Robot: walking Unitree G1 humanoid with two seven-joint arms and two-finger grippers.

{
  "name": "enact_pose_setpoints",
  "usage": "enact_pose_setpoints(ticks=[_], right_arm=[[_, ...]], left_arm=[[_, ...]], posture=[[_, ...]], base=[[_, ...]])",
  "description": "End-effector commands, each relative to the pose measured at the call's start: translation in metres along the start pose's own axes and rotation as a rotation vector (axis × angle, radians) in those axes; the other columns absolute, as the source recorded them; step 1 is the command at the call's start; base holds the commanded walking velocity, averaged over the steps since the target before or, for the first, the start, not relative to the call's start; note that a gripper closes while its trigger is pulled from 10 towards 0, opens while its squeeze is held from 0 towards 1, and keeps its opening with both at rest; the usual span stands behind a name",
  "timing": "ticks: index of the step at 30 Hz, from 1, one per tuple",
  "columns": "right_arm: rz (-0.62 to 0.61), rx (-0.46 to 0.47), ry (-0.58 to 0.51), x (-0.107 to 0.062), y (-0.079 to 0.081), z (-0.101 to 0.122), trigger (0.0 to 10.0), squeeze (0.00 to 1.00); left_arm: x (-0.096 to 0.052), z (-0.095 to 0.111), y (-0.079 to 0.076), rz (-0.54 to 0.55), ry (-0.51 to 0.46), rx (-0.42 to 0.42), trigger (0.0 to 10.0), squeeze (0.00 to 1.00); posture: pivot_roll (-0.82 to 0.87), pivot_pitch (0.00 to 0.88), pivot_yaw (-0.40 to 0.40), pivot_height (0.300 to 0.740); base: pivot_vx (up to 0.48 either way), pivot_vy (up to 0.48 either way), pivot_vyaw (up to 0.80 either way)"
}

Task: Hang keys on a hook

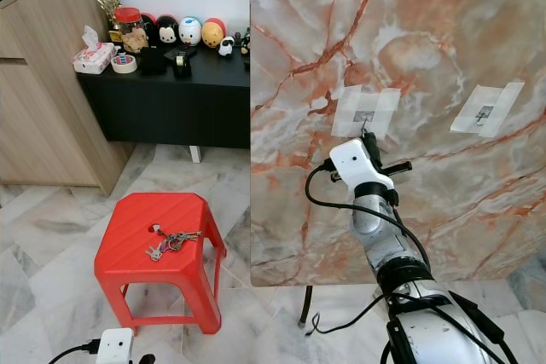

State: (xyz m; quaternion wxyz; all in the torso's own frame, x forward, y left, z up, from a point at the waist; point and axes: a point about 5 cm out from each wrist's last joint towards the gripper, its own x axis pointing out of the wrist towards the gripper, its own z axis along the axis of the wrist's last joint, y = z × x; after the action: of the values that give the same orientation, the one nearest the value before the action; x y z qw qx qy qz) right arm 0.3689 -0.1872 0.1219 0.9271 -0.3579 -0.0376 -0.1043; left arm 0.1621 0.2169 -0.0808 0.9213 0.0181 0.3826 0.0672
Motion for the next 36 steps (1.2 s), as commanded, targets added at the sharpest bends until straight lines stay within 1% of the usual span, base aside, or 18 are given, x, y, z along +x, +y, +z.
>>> enact_pose_setpoints(ticks=[1, 6, 8, 21, 24, 25, 26, 28, 31, 36], right_arm=[[-0.009, -0.021, -0.004, 0.0054, -0.0074, 0.0018, 10.0, 0.00], [0.001, -0.042, 0.004, 0.0049, -0.0057, 0.0008, 10.0, 0.00], [0.012, -0.087, -0.012, 0.0050, -0.0042, 0.0022, 10.0, 0.00], [0.014, -0.091, 0.010, 0.0050, -0.0035, 0.0004, 10.0, 0.00], [0.014, -0.072, 0.013, 0.0046, -0.0033, 0.0002, 10.0, 0.00], [0.011, -0.063, 0.014, 0.0045, -0.0034, 0.0001, 10.0, 0.76], [0.011, -0.062, 0.014, 0.0045, -0.0034, 0.0002, 10.0, 0.79], [0.011, -0.057, 0.009, 0.0045, -0.0034, 0.0007, 10.0, 0.77], [0.009, -0.029, -0.034, 0.0037, -0.0019, 0.0060, 10.0, 0.75], [0.015, 0.006, -0.028, 0.0015, 0.0009, 0.0051, 10.0, 0.76]], left_arm=[[-0.0004, -0.0015, -0.0027, -0.003, 0.002, -0.001, 10.0, 0.00], [-0.0003, -0.0014, -0.0033, -0.003, 0.001, -0.002, 10.0, 0.00], [-0.0004, -0.0015, -0.0031, -0.002, 0.002, -0.002, 10.0, 0.00], [-0.0004, -0.0013, -0.0023, 0.000, 0.001, -0.001, 10.0, 0.00], [-0.0004, -0.0013, -0.0021, -0.001, 0.001, 0.000, 10.0, 0.00], [-0.0004, -0.0013, -0.0020, 0.000, 0.001, 0.000, 10.0, 0.00], [-0.0004, -0.0012, -0.0019, 0.000, 0.001, 0.000, 10.0, 0.00], [-0.0004, -0.0011, -0.0019, 0.000, 0.000, 0.000, 10.0, 0.00], [-0.0004, -0.0011, -0.0017, 0.001, 0.000, 0.001, 10.0, 0.00], [-0.0003, -0.0009, -0.0019, 0.000, 0.000, 0.002, 10.0, 0.00]], posture=[[0.05, 0.000, -0.087, 0.740], [0.05, 0.000, -0.088, 0.740], [0.05, 0.000, -0.088, 0.740], [0.06, 0.000, -0.088, 0.740], [0.06, 0.000, -0.087, 0.740], [0.06, 0.000, -0.087, 0.740], [0.06, 0.000, -0.087, 0.740], [0.06, 0.000, -0.087, 0.740], [0.06, 0.000, -0.087, 0.740], [0.06, 0.000, -0.087, 0.740]], base=[[0.000, 0.000, 0.00], [0.000, 0.000, 0.00], [0.000, 0.000, 0.00], [0.000, 0.000, 0.00], [0.000, 0.000, 0.00], [0.000, 0.000, 0.00], [0.000, 0.000, 0.00], [0.000, 0.000, 0.00], [0.000, 0.000, 0.00], [0.000, 0.000, 0.00]])
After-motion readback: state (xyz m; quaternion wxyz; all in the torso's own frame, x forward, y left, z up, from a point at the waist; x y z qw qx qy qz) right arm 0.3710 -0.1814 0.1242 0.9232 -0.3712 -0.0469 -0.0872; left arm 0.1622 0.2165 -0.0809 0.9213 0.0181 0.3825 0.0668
